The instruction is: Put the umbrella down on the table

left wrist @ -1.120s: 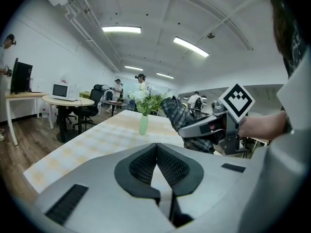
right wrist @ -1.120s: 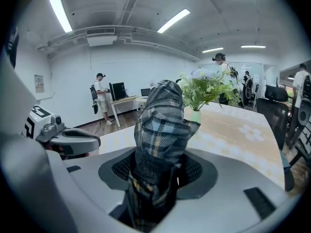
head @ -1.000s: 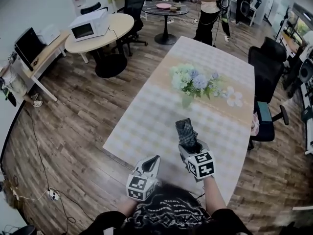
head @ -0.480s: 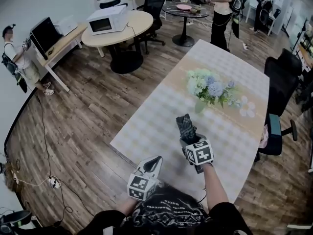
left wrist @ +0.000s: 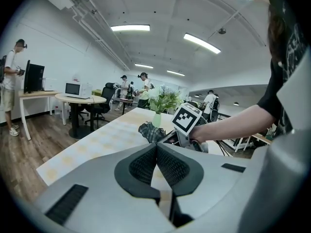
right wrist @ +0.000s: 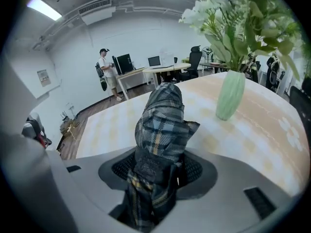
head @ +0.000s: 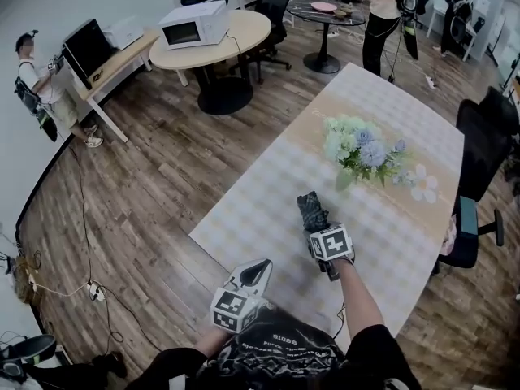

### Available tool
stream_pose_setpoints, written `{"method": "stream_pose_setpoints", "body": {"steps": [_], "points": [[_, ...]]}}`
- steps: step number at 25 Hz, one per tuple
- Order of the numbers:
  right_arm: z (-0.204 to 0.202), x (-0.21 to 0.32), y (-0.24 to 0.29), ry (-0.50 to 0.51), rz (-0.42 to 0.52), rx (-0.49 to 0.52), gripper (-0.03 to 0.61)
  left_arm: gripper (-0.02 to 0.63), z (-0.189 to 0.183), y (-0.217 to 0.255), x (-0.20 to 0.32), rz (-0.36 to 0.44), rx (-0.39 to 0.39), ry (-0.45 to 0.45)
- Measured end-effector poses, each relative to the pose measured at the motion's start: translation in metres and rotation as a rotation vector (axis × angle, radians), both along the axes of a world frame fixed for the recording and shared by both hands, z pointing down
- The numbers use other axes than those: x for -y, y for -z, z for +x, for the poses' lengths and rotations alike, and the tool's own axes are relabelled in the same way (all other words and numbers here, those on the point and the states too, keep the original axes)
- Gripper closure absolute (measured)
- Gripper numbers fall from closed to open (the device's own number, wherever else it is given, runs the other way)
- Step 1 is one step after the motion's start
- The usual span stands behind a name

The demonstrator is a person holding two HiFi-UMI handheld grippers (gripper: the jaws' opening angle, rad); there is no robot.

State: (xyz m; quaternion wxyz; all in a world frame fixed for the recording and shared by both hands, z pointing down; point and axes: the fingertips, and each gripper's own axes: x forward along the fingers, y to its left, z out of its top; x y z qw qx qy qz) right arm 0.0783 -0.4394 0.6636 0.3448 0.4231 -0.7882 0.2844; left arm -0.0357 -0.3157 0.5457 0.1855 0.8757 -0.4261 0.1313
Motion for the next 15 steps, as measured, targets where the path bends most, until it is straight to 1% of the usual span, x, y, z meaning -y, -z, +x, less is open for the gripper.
{"method": "stream_pose_setpoints", "body": {"steps": [5,8,11,15], "points": [[-0.002,0.010,-0.016,0.017,-0.043,-0.024,0.353,0.594,-0.001,-0.001,0.007,-0.010,-0.019,0.024],[-0.005,0.011,-0.023,0.030,-0.069,-0.038,0.353,0.594,-0.005,-0.002,0.009,-0.016,-0.017,0.037],[-0.007,0.012,-0.027,0.052,-0.074,-0.042,0.351,0.594,-0.011,-0.004,0.009,-0.028,-0.028,0.053],[-0.007,0.011,-0.033,0.055,-0.096,-0.048,0.348,0.594,-0.017,-0.010,0.004,-0.044,-0.024,0.075]]}}
